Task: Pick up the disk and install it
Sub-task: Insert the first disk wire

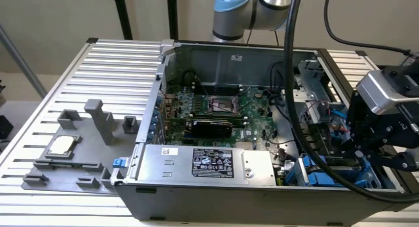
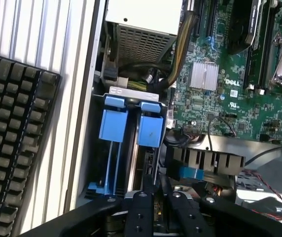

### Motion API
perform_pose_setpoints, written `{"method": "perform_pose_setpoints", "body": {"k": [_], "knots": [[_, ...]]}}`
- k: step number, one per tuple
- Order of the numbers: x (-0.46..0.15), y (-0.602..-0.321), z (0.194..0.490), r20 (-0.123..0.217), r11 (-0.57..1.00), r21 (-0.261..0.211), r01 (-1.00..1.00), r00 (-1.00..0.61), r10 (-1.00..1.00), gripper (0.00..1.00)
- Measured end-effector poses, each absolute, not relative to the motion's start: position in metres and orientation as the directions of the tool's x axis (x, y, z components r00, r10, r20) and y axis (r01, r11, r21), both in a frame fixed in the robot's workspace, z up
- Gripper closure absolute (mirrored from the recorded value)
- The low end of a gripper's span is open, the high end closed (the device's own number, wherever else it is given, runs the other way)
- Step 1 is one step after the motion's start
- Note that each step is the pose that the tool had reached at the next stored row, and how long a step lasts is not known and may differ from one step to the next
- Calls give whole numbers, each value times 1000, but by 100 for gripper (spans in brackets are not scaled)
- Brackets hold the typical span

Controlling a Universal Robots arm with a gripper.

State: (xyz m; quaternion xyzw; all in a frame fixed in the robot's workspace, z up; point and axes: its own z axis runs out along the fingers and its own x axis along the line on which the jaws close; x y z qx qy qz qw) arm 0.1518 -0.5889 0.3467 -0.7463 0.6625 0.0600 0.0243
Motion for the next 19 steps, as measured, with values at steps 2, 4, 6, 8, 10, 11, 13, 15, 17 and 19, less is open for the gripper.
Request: {"method": "perform_pose_setpoints", "body": {"k": [2,4,6,8,10,11,13,15,17,19], "knots": [[150,-589,346,-116,-117,44,-992,111,-987,100],[150,-589,346,-105,-106,44,-993,100,-989,100],[150,-589,346,-93,-89,44,-995,85,-992,100],[150,-589,345,-84,-79,43,-996,75,-994,100],[150,-588,345,-79,-74,40,-996,70,-994,100],[150,-588,345,-77,-73,38,-997,70,-995,100],[150,-588,344,-74,-73,31,-997,70,-995,100],[150,-587,344,-71,-73,24,-997,71,-995,100],[150,-586,343,-68,-73,17,-997,72,-995,100],[149,-586,343,-66,-73,13,-997,72,-995,100]]}}
